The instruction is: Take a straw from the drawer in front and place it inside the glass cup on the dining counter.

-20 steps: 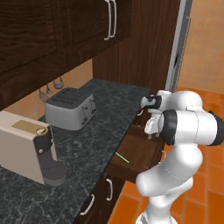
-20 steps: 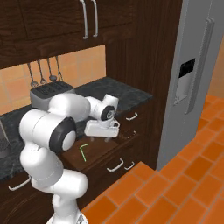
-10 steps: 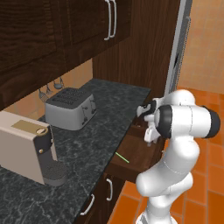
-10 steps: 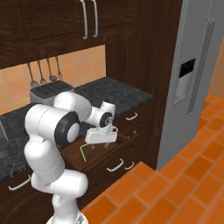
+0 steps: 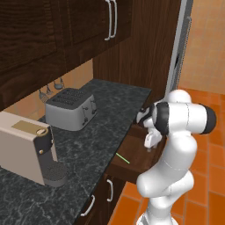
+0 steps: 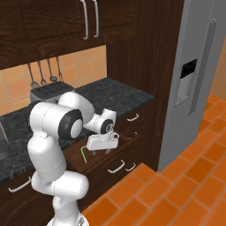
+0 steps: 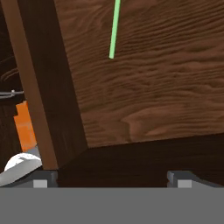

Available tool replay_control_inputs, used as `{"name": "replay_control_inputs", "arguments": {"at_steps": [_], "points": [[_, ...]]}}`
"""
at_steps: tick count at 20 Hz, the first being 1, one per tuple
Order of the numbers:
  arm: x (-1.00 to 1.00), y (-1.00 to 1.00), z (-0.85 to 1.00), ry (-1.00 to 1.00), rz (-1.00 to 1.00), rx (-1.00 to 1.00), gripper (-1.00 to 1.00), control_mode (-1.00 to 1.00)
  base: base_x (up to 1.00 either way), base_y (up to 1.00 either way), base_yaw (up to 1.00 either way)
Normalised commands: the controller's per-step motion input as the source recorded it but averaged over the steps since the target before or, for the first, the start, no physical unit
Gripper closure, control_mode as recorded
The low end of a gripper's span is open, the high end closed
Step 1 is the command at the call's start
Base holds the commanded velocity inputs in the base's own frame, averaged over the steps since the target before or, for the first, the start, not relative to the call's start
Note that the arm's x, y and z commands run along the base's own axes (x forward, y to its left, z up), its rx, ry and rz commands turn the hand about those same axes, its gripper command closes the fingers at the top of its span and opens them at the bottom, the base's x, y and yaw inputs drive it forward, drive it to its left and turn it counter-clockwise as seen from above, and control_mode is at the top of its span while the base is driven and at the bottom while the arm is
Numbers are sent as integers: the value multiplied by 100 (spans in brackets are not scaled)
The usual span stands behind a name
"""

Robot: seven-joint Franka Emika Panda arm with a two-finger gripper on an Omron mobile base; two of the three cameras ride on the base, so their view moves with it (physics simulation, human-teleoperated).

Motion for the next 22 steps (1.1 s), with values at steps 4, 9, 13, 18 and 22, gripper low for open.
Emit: {"name": "replay_control_inputs", "arguments": {"at_steps": [4, 9, 13, 18, 22], "points": [[0, -8, -27, 0, 0, 0, -100, -100, 0, 0, 0], [0, -14, -23, 0, 0, 0, -100, -100, 0, 0, 0], [-17, -38, -9, 3, 0, 0, -100, -100, 0, 0, 0], [-53, -67, 0, 3, 0, 0, -100, -100, 0, 0, 0], [-57, -82, 0, 6, 0, 0, -100, -100, 0, 0, 0]]}}
